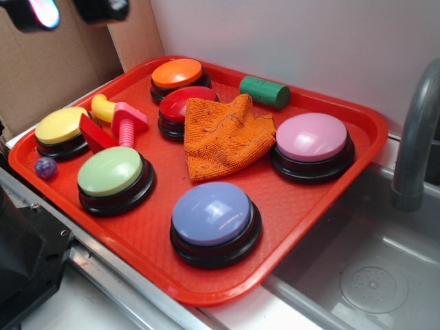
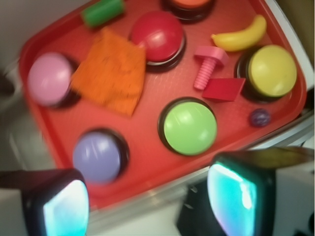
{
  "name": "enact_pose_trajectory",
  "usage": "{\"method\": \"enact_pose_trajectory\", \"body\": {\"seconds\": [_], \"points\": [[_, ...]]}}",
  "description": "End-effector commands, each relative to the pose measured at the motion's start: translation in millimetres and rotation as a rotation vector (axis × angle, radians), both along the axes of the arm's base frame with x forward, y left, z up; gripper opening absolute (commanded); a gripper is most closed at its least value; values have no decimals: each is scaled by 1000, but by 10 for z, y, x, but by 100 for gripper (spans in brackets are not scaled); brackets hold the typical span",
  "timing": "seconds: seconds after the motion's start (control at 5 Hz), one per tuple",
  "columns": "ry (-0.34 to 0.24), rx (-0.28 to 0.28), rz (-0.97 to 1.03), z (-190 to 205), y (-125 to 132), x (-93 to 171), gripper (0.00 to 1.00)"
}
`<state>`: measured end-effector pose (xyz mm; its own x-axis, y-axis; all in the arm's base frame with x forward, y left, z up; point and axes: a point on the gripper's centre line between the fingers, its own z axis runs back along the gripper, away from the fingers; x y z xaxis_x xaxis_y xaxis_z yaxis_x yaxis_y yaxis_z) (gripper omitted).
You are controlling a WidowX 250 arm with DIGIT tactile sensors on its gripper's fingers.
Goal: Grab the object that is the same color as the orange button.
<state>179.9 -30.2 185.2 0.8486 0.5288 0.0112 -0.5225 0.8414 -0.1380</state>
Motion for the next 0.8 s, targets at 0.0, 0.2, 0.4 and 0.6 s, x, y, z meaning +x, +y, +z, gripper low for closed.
{"method": "enact_pose_trajectory", "body": {"seconds": [0.0, 0.2, 0.4, 0.6], "points": [[-51, 17, 229, -525, -16, 413, 100], [-53, 20, 312, -821, 30, 555, 100], [-47, 22, 354, -1026, 93, 655, 100], [-44, 24, 365, -1166, 158, 723, 100]]}}
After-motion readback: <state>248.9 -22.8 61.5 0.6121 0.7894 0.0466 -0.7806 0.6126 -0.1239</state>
